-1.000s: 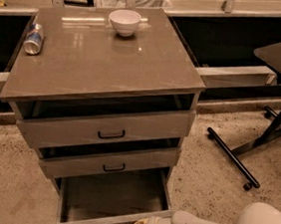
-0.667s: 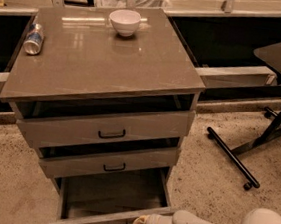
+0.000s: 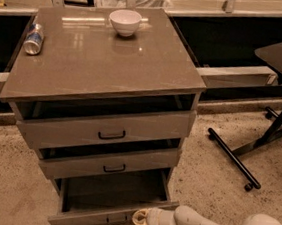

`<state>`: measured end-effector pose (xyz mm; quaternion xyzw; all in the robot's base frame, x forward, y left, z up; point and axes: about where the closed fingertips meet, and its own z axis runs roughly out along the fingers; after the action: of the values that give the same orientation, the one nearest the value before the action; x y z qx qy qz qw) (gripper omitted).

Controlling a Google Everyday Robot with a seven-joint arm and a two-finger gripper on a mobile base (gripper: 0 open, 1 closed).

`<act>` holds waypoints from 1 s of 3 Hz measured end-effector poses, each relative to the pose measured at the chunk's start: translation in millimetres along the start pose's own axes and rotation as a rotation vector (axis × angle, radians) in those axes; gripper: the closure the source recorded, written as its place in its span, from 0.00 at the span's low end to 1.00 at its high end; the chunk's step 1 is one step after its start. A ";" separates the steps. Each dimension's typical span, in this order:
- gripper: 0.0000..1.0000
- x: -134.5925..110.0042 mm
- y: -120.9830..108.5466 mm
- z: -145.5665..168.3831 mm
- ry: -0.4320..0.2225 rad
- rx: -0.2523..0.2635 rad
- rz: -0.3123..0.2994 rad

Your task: Close bottom drawer

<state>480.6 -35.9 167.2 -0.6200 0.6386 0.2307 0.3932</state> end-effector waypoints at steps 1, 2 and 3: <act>0.19 -3.9 -14.3 2.8 -0.030 0.023 -0.001; 0.00 -3.1 -19.1 0.4 -0.045 0.044 0.011; 0.00 -4.1 -27.7 4.2 -0.052 0.040 0.019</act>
Offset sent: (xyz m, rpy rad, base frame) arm 0.0255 -0.0088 0.0090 0.0682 -0.0350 -0.0622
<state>508.2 -33.6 173.3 -0.5995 0.6388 0.2375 0.4197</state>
